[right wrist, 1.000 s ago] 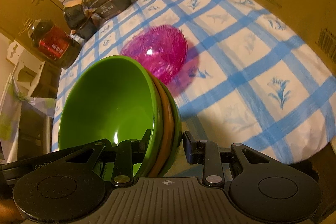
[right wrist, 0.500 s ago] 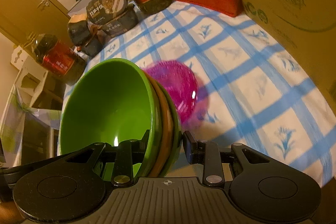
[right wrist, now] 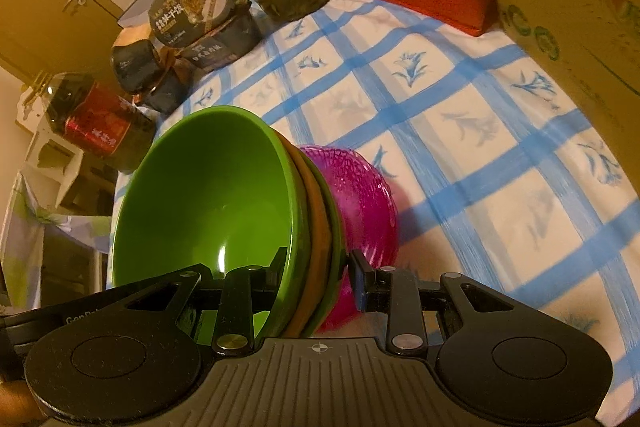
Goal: Organize plates and bowls
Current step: 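Lower the bowl stack onto the pink plate stack with both tools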
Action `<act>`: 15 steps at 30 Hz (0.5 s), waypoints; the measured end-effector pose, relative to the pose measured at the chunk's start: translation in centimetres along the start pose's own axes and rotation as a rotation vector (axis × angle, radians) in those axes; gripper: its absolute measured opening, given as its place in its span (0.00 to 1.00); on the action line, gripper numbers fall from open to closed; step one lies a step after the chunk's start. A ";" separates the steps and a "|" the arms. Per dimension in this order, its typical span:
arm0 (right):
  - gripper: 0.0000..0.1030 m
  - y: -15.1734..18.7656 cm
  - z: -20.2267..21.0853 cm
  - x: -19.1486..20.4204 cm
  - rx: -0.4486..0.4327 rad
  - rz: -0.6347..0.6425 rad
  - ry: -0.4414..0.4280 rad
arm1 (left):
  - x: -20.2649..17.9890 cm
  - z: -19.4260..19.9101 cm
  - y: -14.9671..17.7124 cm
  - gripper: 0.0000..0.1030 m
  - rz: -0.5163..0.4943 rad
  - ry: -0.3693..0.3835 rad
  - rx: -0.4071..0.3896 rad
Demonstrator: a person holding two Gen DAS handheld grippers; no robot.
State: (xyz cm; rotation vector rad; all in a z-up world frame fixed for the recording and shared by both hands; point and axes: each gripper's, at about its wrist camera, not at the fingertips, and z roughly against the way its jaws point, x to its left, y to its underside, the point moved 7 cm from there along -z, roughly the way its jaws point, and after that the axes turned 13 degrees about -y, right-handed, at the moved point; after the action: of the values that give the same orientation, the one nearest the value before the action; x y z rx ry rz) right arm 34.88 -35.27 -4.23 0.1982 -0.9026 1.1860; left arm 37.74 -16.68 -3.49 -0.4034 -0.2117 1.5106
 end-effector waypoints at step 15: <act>0.30 -1.1 -4.1 -2.8 0.044 -0.036 0.010 | 0.7 -5.0 -0.9 0.22 0.004 -0.016 0.046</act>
State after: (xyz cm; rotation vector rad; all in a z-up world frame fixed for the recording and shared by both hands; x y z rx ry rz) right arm 37.62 -35.36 -8.55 0.2431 -0.8614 1.1736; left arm 40.52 -16.67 -7.80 -0.3558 -0.1884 1.5199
